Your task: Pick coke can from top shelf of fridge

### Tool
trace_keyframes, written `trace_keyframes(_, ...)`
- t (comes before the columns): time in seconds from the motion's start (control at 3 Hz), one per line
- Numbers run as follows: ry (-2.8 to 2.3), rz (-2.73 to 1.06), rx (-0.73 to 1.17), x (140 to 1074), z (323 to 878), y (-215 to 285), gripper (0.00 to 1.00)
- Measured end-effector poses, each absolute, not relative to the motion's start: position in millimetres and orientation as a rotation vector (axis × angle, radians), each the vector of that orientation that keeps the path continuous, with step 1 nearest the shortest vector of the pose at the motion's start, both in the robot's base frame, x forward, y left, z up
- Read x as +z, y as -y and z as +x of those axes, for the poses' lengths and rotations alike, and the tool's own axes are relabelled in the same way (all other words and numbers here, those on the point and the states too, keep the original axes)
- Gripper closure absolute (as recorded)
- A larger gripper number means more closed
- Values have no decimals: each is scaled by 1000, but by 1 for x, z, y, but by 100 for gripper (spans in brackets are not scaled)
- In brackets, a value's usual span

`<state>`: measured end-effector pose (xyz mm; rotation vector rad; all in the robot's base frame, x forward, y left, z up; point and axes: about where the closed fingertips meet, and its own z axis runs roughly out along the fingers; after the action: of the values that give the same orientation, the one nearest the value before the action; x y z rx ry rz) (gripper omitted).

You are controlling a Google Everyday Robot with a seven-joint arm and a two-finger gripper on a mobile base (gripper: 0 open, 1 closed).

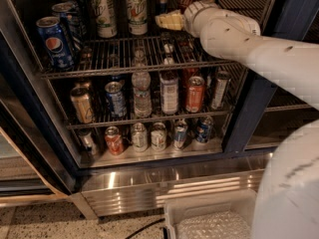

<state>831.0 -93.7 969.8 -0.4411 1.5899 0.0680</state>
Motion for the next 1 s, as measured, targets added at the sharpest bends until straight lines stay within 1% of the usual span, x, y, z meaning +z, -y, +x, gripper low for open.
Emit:
trace_keyframes(0.33,-1579,-429,81,975,840,91,0)
trace_keyframes(1.0,-1603,-375,69,970,865,114,0)
